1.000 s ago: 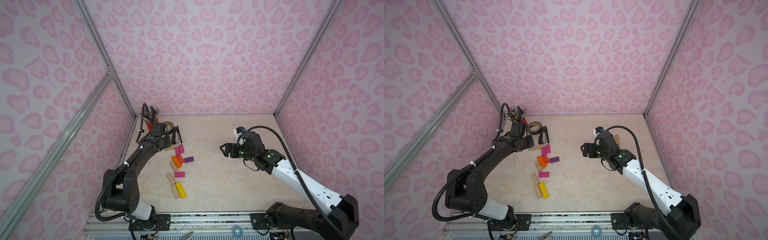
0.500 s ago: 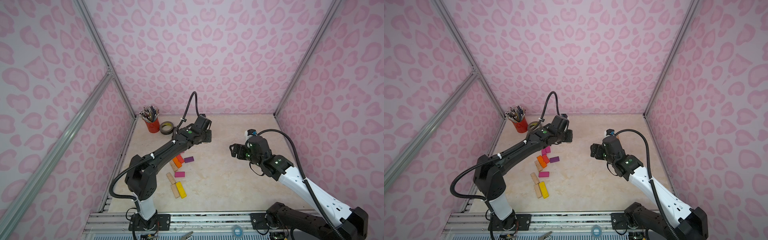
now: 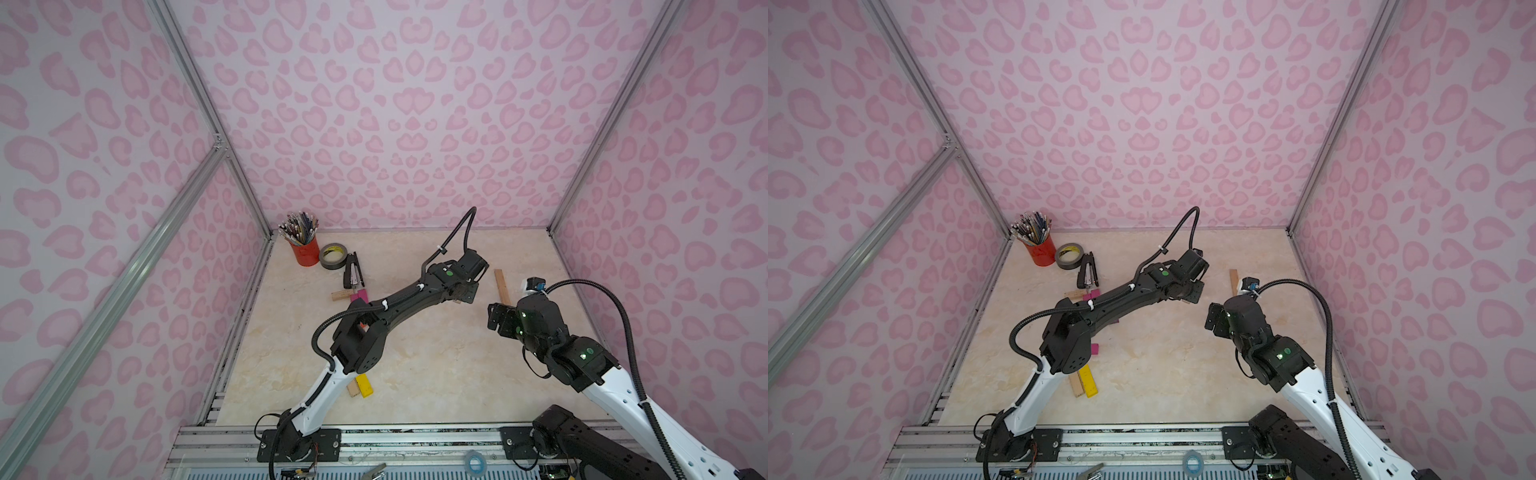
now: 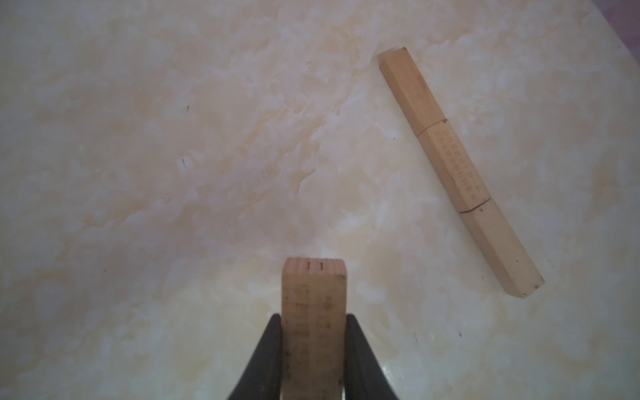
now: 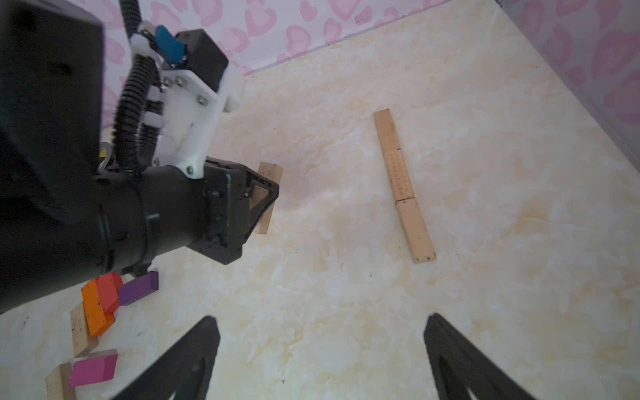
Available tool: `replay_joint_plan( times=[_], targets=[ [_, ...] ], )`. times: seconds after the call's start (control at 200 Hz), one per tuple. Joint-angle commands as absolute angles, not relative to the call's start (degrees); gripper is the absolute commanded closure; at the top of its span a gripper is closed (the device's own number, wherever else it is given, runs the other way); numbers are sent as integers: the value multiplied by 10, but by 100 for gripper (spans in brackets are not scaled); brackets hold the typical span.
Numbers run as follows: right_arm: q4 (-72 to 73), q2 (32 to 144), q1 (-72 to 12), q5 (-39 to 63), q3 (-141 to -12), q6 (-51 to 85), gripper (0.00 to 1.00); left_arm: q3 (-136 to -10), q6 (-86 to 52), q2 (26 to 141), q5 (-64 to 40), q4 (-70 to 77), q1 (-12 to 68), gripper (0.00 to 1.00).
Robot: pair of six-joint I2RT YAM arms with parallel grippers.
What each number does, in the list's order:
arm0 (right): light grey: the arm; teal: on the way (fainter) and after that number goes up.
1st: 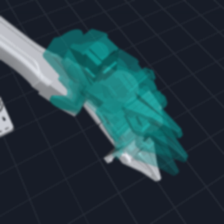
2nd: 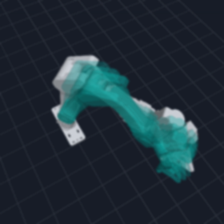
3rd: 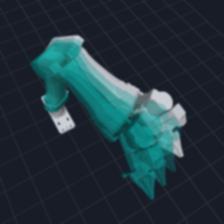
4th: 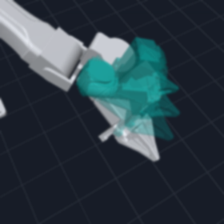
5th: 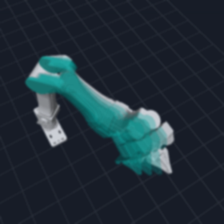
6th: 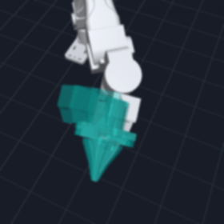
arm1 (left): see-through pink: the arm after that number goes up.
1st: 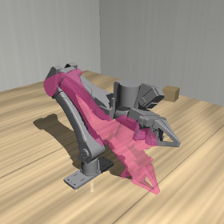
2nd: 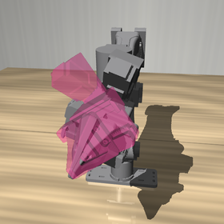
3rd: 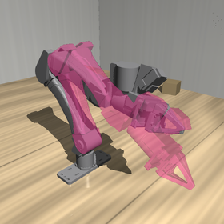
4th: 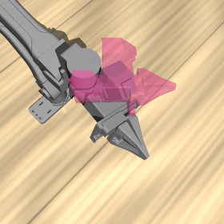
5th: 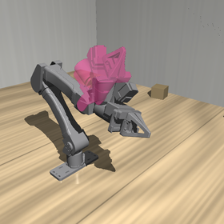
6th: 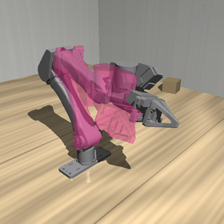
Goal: Assemble the letter k with building blocks
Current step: Place the building block at the center of the board.
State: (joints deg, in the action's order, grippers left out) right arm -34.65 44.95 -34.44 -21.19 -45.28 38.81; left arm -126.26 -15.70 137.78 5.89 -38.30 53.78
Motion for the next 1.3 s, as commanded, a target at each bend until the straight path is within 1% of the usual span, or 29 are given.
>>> replay_joint_plan(
  times=[0.0,0.24,0.495,0.611,0.681,0.806,0.886,0.976,1.051,1.141,1.231,1.296],
  targets=[
    [-380,428,-344,-238,-445,402,6,-1304,-148,1421,49,-414,539,80],
    [-416,388,-344,-254,-441,411,5,-1349,-145,1481,28,-425,540,80],
    [-428,377,-344,-254,-438,426,5,-1350,-145,1503,23,-428,541,74],
    [-430,377,-344,-252,-436,428,5,-1350,-144,1501,21,-427,541,69],
    [-431,378,-344,-250,-437,428,5,-1353,-144,1497,19,-427,541,63],
    [-430,381,-343,-247,-439,430,5,-1367,-142,1484,14,-433,541,56],
    [-430,388,-343,-246,-444,432,4,-1374,-141,1469,14,-434,541,54],
    [-428,406,-341,-245,-459,439,0,-1369,-141,1439,14,-433,539,54],
    [-428,432,-335,-237,-478,447,4,-1335,-142,1393,18,-416,536,54],
    [-461,482,-309,-221,-514,480,8,-1228,-146,1298,15,-351,526,54],
    [-477,541,-267,-158,-544,489,10,-1115,-157,1198,-1,-295,504,54],
    [-475,577,-257,-130,-559,487,11,-1032,-161,1123,-13,-254,485,54]
  ],
)
